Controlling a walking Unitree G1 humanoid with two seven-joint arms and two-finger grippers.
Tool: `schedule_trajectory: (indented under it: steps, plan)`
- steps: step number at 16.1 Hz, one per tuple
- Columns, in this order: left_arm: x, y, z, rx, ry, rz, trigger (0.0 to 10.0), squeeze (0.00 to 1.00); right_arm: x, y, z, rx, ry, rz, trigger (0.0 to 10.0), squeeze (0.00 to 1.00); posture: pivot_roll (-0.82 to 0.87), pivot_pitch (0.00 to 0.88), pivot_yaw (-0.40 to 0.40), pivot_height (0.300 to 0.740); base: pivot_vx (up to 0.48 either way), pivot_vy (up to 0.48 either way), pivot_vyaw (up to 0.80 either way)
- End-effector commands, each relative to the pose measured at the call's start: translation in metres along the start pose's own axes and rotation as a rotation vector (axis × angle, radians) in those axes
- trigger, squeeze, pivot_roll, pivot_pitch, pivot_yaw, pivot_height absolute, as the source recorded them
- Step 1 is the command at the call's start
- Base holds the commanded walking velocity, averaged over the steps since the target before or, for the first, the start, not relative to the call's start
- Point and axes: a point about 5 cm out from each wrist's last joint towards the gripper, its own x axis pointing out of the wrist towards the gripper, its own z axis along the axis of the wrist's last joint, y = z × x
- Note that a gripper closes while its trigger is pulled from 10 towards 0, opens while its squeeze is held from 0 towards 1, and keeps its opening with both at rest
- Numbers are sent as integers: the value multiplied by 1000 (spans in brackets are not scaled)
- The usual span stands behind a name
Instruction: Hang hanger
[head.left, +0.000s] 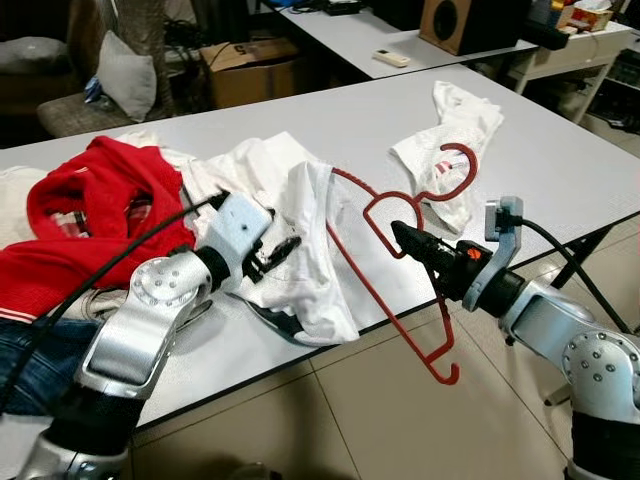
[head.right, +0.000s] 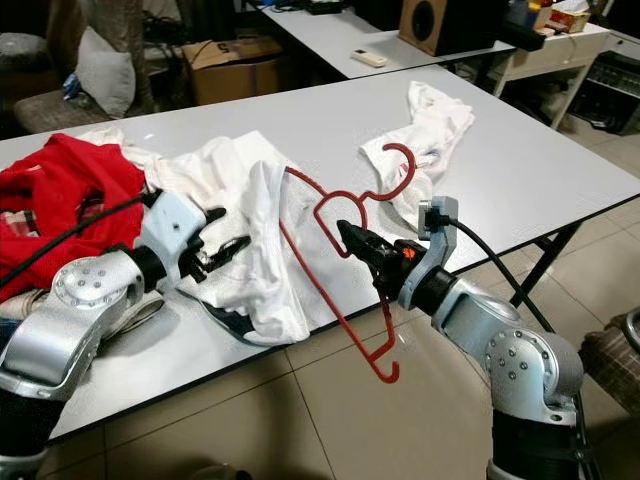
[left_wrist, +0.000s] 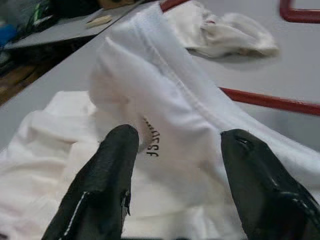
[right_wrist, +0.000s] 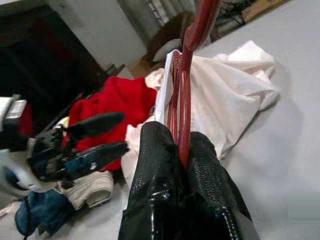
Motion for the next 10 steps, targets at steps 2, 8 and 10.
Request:
schedule_trajectory:
  steps: [2, 8, 10]
  plan:
    - [11, -16, 9, -169, -37, -35, 10000, 0, -2, 7, 7, -24, -28, 42, 10000, 0, -66, 0, 35, 740, 0, 0, 0]
    - [19, -46, 6, -316, 53, -81, 10000, 0, -1, 10, 9, -37, -21, 54, 10000, 0, -70, 0, 30, 740, 0, 0, 0]
    - [18, -36, -6, -159, 140, 21, 10000, 0, -1, 11, 11, -41, -24, 56, 10000, 0, -70, 0, 29, 740, 0, 0, 0]
